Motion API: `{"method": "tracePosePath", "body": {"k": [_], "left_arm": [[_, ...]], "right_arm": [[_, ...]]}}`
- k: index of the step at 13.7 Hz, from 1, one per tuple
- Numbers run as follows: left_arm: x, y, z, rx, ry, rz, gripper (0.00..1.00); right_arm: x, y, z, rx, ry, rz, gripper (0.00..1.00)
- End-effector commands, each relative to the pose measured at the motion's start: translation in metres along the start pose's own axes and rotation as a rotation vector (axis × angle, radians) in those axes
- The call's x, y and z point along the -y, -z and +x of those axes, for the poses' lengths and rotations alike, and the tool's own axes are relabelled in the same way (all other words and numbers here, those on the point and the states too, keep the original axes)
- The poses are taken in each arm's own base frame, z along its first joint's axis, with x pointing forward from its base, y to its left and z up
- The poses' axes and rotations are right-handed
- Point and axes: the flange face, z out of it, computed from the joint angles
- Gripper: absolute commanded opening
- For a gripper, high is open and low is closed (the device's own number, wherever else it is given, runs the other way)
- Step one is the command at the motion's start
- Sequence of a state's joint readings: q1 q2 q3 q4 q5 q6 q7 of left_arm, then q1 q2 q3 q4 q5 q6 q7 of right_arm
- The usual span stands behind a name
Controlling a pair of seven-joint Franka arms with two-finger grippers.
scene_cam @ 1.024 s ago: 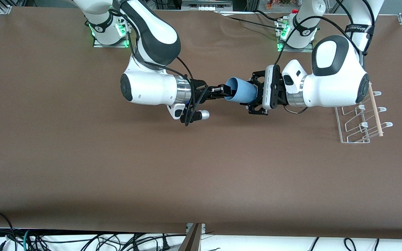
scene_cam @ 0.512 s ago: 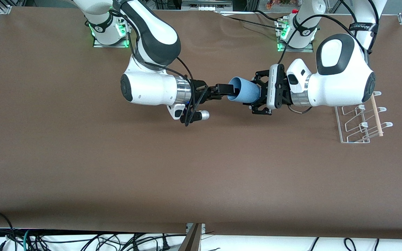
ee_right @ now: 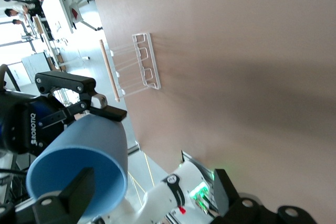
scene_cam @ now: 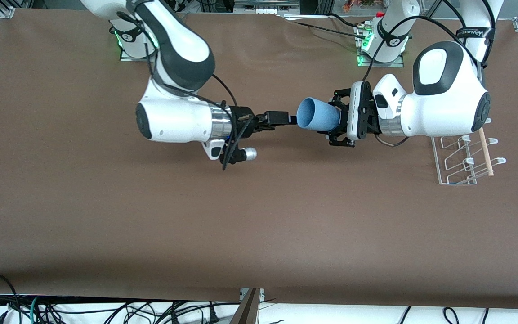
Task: Transfer cup to left arm and place on rack
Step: 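Open the right gripper and withdraw it while the left gripper pulls away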
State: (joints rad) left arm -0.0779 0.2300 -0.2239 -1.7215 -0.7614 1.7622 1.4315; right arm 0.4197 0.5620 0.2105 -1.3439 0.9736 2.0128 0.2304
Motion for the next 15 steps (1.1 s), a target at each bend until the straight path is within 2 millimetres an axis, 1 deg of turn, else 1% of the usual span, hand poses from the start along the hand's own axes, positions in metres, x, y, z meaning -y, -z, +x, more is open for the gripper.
{"method": "tracePosePath", "body": {"k": [1, 3, 4, 5, 7, 10, 11, 13, 15], "left_arm": [[-0.007, 0.018, 0.004, 0.074, 0.018, 0.0, 0.11], [-0.003, 0.026, -0.011, 0.128, 0.07, -0.004, 0.11], [-0.003, 0.027, -0.018, 0.182, 0.09, -0.004, 0.11], [-0.002, 0.031, -0.028, 0.227, 0.123, -0.001, 0.11], [-0.001, 0.03, -0.043, 0.321, 0.182, -0.008, 0.11], [-0.001, 0.036, -0.065, 0.51, 0.241, 0.009, 0.11], [0.003, 0.037, -0.077, 0.569, 0.267, 0.018, 0.11], [0.002, 0.045, -0.094, 0.704, 0.332, 0.038, 0.11], [0.001, 0.054, -0.11, 0.872, 0.403, 0.077, 0.11]], "right_arm": [[-0.003, 0.041, -0.003, 0.04, 0.009, -0.022, 1.0], [-0.011, 0.065, -0.003, 0.065, 0.0, -0.045, 1.0], [-0.014, 0.075, -0.003, 0.071, 0.0, -0.061, 1.0], [-0.02, 0.084, -0.001, 0.071, -0.003, -0.09, 1.0], [-0.03, 0.1, -0.002, 0.068, 0.002, -0.166, 1.0], [-0.047, 0.114, 0.0, 0.066, 0.005, -0.29, 1.0], [-0.046, 0.128, -0.003, 0.041, 0.017, -0.324, 1.0], [-0.055, 0.146, -0.005, 0.004, 0.031, -0.433, 1.0], [-0.062, 0.163, -0.011, -0.024, 0.037, -0.525, 1.0]]}}
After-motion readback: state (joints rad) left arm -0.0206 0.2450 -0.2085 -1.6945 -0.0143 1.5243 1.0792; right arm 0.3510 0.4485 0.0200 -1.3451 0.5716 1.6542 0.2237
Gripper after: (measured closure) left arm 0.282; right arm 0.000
